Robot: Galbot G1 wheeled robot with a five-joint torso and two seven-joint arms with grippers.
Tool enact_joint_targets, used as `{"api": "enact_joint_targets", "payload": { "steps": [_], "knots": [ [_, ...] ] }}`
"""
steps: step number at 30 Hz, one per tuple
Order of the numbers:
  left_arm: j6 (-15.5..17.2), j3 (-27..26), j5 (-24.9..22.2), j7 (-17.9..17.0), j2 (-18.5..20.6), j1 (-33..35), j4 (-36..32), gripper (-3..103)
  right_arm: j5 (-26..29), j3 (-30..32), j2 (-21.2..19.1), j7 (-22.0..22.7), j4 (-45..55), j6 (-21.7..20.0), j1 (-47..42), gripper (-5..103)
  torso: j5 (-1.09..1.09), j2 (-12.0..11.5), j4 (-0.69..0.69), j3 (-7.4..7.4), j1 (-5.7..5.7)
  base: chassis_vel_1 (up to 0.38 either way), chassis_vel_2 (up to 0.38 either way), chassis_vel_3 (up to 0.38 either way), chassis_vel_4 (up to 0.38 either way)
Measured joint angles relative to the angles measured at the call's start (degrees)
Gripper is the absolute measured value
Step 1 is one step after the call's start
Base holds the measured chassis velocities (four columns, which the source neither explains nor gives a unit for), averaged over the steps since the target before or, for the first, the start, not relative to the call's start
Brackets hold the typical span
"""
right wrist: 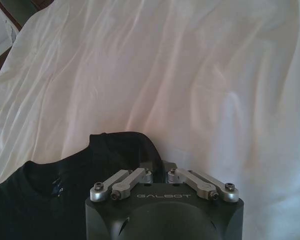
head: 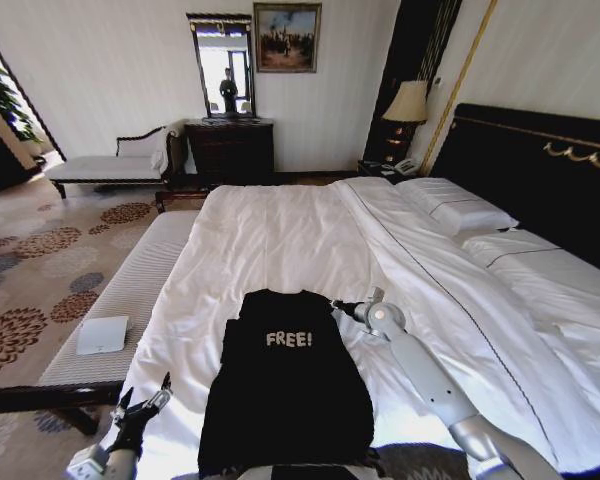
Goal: Fold the clothes on the bed.
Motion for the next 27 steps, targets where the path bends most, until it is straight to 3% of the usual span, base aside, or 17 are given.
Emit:
{"api": "enact_joint_targets", "payload": {
  "steps": [2, 10, 15, 19, 20, 25, 27],
  "knots": [
    [-0.02, -0.12, -0.15, 0.03, 0.03, -0.01, 0.05, 100, -0.07, -0.26, -0.24, -0.02, 0.02, -0.14, -0.12, 4, 0.01, 0.00, 0.00, 0.00, 0.00, 0.000, 0.000, 0.000, 0.000],
    [-0.13, -0.24, -0.32, 0.07, -0.01, -0.04, 0.20, 100, -0.63, -0.97, -0.67, -0.24, 0.05, -0.36, 0.16, 0, 0.01, 0.00, -0.01, 0.00, 0.00, 0.000, 0.000, 0.000, 0.000],
    [-0.17, -0.52, -0.71, 0.08, 0.00, -0.03, 0.23, 100, -6.22, -1.80, -0.66, -3.02, -0.12, 1.96, 1.10, 0, 0.01, 0.00, 0.00, 0.00, 0.00, 0.000, 0.000, 0.000, 0.000],
    [-0.21, -0.73, -0.98, 0.08, 0.15, -0.06, 0.27, 100, -21.48, -4.24, -2.04, -9.20, 0.35, 6.32, 1.03, 0, 0.00, 0.01, 0.00, 0.00, 0.00, 0.000, 0.000, 0.000, 0.000],
    [-0.21, -0.73, -0.98, 0.08, 0.15, -0.06, 0.27, 100, -21.48, -4.24, -2.04, -9.20, 0.35, 6.32, 1.03, 0, 0.00, 0.01, 0.00, 0.00, 0.00, 0.000, 0.000, 0.000, 0.000],
    [-0.22, -0.77, -1.05, 0.08, 0.05, -0.13, 0.23, 100, -36.20, -7.05, -3.36, -14.56, -0.23, 11.43, 0.96, 0, 0.00, 0.01, 0.00, 0.00, 0.00, 0.000, 0.000, 0.000, 0.000],
    [-0.23, -0.83, -1.10, 0.09, 0.05, -0.12, 0.22, 100, -38.16, -7.51, -3.41, -15.19, -0.48, 12.27, 0.96, 0, 0.01, 0.00, 0.00, 0.00, 0.00, 0.000, 0.000, 0.000, 0.000]
  ]
}}
